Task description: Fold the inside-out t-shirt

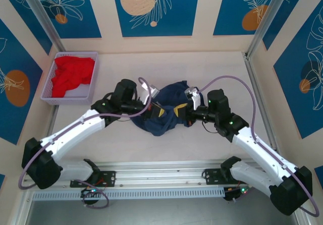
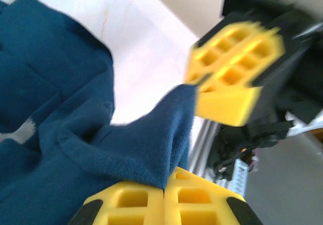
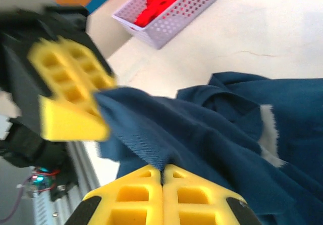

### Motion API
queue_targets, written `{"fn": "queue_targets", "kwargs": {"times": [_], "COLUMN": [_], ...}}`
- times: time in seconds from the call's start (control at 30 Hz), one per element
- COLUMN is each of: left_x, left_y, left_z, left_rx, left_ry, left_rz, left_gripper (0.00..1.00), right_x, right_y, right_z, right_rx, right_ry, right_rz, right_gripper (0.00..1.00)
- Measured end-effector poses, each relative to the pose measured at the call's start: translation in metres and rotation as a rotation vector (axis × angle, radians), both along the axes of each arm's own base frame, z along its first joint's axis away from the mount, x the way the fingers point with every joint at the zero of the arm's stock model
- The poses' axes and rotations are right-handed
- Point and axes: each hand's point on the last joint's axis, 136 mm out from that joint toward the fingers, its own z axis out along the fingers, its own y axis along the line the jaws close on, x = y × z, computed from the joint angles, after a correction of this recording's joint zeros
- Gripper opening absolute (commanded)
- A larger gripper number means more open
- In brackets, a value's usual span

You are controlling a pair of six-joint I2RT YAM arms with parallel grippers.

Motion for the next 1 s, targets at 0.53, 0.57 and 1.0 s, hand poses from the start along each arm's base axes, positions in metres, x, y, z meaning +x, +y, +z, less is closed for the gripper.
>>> {"fn": "queue_targets", "kwargs": {"times": [0.53, 0.57, 1.0], "left_x": [-0.001, 0.000, 0.003], "left_y": [0.000, 0.001, 0.002], "left_z": [0.040, 0.037, 0.031], "left_rx": [0.006, 0.017, 0.042], "left_ry": [0.208, 0.218, 0.245], "left_rz": [0.062, 0.072, 0.102], "left_gripper": [0.00, 0.00, 0.00], "right_x": [-0.015, -0.024, -0.026], "right_y": [-0.011, -0.006, 0.043], "right_z": [0.029, 0.035, -0.003], "right_rx": [-0.215, -0.193, -0.203], "right_ry": [-0.252, -0.269, -0.167], "right_rz": [-0.080, -0.040, 0.042], "right_gripper": [0.33, 0.32, 0.41]}}
